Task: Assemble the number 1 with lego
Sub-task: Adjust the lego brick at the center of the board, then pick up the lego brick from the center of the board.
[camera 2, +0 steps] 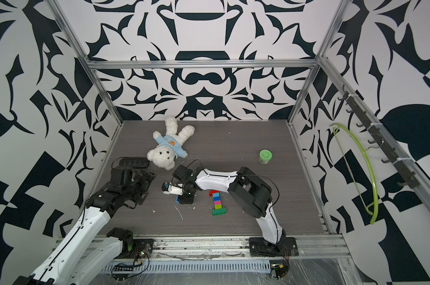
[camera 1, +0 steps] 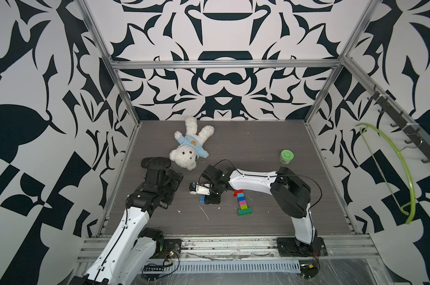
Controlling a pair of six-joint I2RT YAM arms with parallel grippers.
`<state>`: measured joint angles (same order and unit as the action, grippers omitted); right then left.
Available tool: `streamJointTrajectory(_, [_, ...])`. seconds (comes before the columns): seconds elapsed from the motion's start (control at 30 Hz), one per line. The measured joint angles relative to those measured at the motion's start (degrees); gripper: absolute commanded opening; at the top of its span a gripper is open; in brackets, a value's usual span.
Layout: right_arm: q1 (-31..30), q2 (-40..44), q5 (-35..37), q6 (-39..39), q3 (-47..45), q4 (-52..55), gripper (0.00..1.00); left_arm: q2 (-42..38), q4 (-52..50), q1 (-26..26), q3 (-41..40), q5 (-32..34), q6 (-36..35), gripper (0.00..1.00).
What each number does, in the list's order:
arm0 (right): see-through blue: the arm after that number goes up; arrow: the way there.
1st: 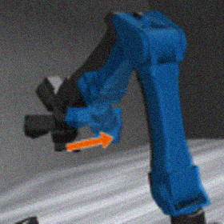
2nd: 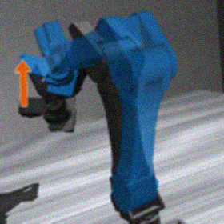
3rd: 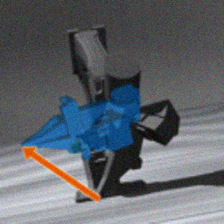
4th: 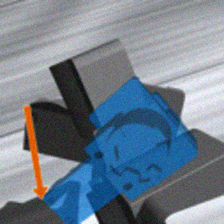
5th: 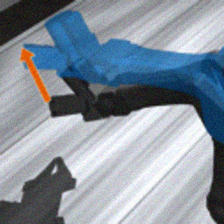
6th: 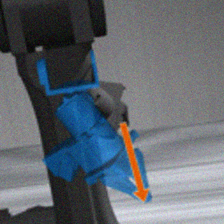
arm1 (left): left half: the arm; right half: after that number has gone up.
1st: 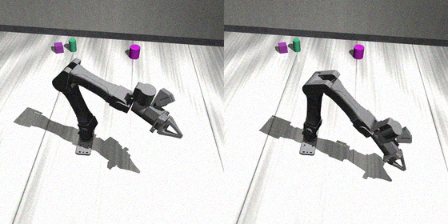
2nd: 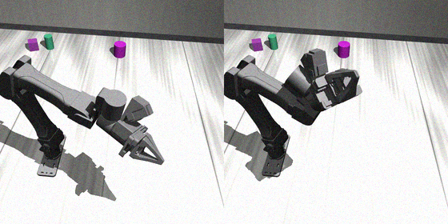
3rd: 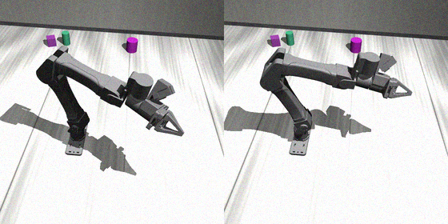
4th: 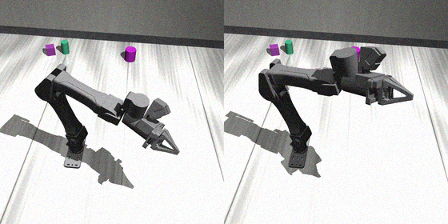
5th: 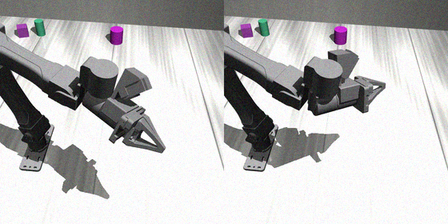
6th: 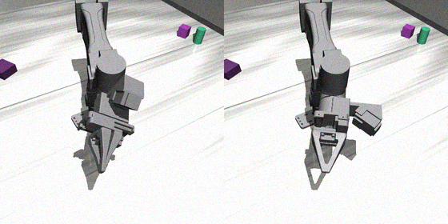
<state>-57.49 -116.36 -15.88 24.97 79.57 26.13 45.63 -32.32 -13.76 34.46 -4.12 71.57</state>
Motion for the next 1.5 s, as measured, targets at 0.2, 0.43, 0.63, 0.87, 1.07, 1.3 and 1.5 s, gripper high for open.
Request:
streamJointTrajectory(0.2, [-0.13, 0.35, 0.02, 2.64, 0.13, 1.97, 0.24, 0.31, 0.22, 0.24, 0.00, -0.20, -0.02, 1.00])
streamJointTrajectory(0.43, [-0.46, 3.63, 0.50, 5.73, -1.66, 5.88, 0.30, 0.68, 0.37, 0.31, 0.00, -0.24, -0.42, 1.00])
streamJointTrajectory(0.63, [-0.66, 3.43, 1.22, 6.25, -1.70, 6.25, 0.47, 1.38, 0.39, 0.35, 0.00, -0.76, -0.90, 1.00])
streamJointTrajectory(0.87, [-0.22, 5.64, 1.53, 3.43, -2.69, 4.31, 0.59, 4.31, 0.81, 0.37, 0.68, -2.54, -3.76, 1.00])
streamJointTrajectory(1.07, [5.35, 18.95, 2.82, -8.94, -7.41, -1.77, 0.56, 10.49, 0.98, 0.02, 5.11, -5.29, -8.41, 0.97])
streamJointTrajectory(1.3, [18.71, 29.29, 11.56, -33.59, -9.35, -0.44, 0.44, 19.74, 1.20, -6.01, 9.84, -5.40, -12.85, 0.93])
streamJointTrajectory(1.5, [21.86, 32.57, 15.85, -45.83, -12.76, 5.95, 0.45, 30.58, 0.59, -12.52, 17.00, -3.17, -15.61, 0.90])
